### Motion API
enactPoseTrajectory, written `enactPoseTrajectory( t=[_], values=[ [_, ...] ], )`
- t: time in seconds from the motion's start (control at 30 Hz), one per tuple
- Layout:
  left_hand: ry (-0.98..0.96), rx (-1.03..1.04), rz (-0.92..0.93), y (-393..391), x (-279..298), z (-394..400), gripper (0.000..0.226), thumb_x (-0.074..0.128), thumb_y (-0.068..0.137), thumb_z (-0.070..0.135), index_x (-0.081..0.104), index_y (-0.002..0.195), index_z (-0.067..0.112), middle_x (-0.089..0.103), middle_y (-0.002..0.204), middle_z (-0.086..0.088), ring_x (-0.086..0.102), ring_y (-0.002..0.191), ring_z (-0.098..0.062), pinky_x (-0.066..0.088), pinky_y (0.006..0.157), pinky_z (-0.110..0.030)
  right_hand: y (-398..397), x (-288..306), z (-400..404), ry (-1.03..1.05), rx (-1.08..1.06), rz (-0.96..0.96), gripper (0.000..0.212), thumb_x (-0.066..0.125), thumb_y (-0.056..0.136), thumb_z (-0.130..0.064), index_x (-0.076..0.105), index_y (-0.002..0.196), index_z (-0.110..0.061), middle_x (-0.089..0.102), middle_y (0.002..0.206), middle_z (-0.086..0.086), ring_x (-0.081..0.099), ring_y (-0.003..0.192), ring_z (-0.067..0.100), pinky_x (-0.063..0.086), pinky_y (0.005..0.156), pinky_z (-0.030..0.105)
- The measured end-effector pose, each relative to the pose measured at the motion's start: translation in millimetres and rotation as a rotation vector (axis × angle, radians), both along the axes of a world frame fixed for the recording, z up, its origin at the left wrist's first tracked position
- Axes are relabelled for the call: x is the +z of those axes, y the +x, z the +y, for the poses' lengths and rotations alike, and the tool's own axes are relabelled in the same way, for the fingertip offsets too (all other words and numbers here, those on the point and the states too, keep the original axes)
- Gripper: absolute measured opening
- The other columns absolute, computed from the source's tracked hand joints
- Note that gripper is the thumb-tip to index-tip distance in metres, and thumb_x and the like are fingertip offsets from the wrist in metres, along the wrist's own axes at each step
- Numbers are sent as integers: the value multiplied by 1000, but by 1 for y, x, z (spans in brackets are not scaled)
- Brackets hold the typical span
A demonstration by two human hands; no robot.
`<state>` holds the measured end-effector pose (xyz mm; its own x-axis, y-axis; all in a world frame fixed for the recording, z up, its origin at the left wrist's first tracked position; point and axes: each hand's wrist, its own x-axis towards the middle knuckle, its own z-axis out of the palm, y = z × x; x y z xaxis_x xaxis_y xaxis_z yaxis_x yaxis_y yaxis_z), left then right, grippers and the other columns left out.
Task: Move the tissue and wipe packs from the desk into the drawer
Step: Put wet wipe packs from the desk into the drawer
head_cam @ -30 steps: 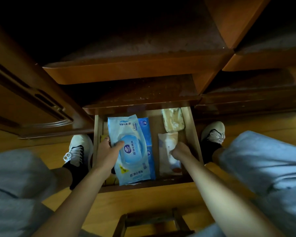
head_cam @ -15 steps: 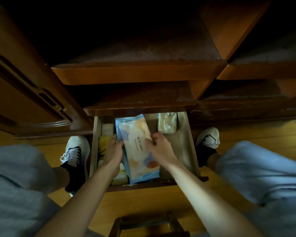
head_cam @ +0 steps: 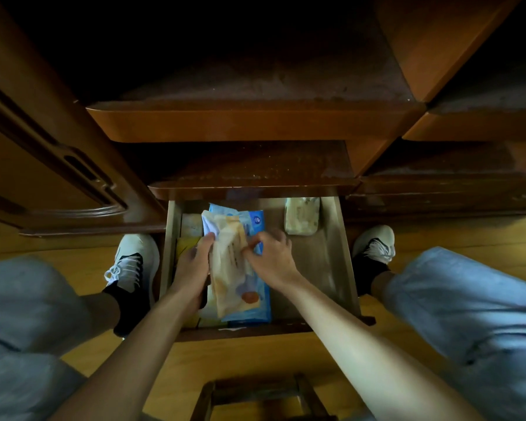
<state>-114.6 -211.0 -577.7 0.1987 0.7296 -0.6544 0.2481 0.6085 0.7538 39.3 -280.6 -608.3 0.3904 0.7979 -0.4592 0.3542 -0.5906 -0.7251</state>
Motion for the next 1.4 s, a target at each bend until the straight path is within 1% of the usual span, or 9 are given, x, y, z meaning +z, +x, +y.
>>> enactPoseTrajectory(
  t=[0.1, 0.17, 0.27, 0.4, 0.67, 0.83, 0.97, 1.13, 1.4],
  values=[
    [-29, 11, -34, 5, -7, 0, 35, 47, 101, 49, 72, 100, 24, 78, 86, -2, 75, 78, -18, 55, 58, -27, 2, -8, 7, -26, -180, 393, 25, 65, 78, -52, 62, 99, -39, 68, 106, -14, 65, 110, 13, 59, 89, 41],
    [-7, 16, 12, 9, -9, 2, 34, 44, 102, 48, 69, 99, 25, 76, 89, -2, 73, 81, -18, 54, 59, -28, 1, -11, 11, 0, -258, 401, 25, 70, 72, -51, 63, 93, -41, 70, 102, -10, 69, 102, 16, 59, 81, 37],
    [-27, 21, 59, 9, -16, 6, 27, 42, 105, 38, 65, 100, 24, 73, 100, -7, 69, 89, -19, 55, 66, -33, 0, -14, 14, -14, -307, 371, 47, 75, 56, -51, 59, 98, -38, 68, 106, -7, 66, 102, 15, 57, 80, 36],
    [-73, -55, 101, 7, -28, 0, 24, 49, 101, 49, 60, 105, 28, 71, 105, -5, 68, 97, -23, 57, 87, -47, -3, -21, 8, -204, -279, 253, 24, 67, 88, -34, 51, 106, -33, 58, 121, 1, 60, 112, 21, 57, 90, 43],
    [-45, -118, 51, 15, -44, -6, 23, 76, 85, 43, 61, 102, 36, 77, 88, 11, 73, 85, -15, 59, 62, -29, -10, -18, -9, -41, -275, -119, 19, 69, 94, -31, 58, 109, -26, 59, 99, -15, 60, 92, 5, 45, 66, 16],
    [19, 54, 119, 21, -40, 2, 26, 79, 82, 39, 57, 95, 36, 70, 87, 7, 69, 77, -11, 54, 51, -30, 1, -17, 5, 23, -327, -40, 31, 68, 92, -48, 56, 117, -35, 61, 93, -24, 59, 81, -7, 43, 63, 14],
    [-9, 149, 53, 10, -34, 4, 29, 79, 84, 34, 60, 105, 35, 74, 100, 2, 71, 93, -19, 62, 75, -47, 44, -29, 26, -140, -218, -268, 49, 60, 95, -53, 48, 140, -36, 56, 138, -4, 57, 118, 16, 53, 83, 34],
    [-22, 126, 54, 1, -27, 0, 37, 79, 85, 33, 64, 119, 30, 78, 102, 1, 74, 94, -21, 62, 79, -52, 86, -56, 32, -529, 229, -483, 50, 64, 96, -43, 56, 142, -27, 6, 171, 5, 9, 156, 38, 35, 114, 56],
    [-14, 49, 40, 18, -21, -2, 23, 78, 85, 31, 65, 103, 29, 79, 89, 10, 76, 75, -7, 60, 56, -31, 93, -44, 3, -268, -44, -584, 20, 67, 97, -18, 72, 116, -20, 71, 114, 3, 69, 109, 24, 57, 82, 33]
  ],
)
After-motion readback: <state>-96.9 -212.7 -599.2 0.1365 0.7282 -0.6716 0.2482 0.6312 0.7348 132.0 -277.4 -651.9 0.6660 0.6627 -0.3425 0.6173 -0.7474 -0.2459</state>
